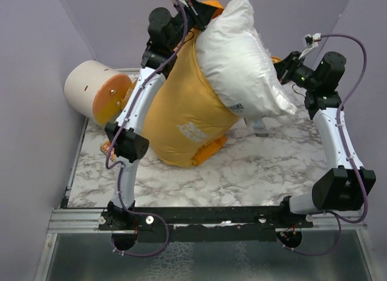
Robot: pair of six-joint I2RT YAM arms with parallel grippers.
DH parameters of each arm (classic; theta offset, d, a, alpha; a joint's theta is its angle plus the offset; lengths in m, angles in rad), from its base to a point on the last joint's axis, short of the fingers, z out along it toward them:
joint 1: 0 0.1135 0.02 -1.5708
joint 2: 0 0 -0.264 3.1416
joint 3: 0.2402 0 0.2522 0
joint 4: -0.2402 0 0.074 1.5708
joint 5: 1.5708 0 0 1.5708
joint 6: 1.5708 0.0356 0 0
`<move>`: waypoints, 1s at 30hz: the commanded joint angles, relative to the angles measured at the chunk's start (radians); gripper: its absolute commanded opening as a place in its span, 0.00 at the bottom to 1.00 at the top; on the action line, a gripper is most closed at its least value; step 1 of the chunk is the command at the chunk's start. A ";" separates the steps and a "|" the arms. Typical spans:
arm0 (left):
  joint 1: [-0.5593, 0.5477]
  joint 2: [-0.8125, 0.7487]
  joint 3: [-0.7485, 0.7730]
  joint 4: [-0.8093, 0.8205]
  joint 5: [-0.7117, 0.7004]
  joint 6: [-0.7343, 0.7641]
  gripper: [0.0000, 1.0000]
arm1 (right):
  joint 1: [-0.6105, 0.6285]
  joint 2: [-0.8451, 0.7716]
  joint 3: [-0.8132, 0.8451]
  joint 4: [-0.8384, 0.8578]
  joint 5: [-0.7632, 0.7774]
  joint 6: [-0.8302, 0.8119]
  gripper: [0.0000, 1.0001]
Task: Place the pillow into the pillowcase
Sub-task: Stuff the pillow into the pillowcase.
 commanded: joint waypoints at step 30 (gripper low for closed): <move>-0.240 0.584 0.251 0.162 0.267 -0.160 0.00 | -0.353 -0.102 0.248 -0.936 -0.192 -1.285 0.98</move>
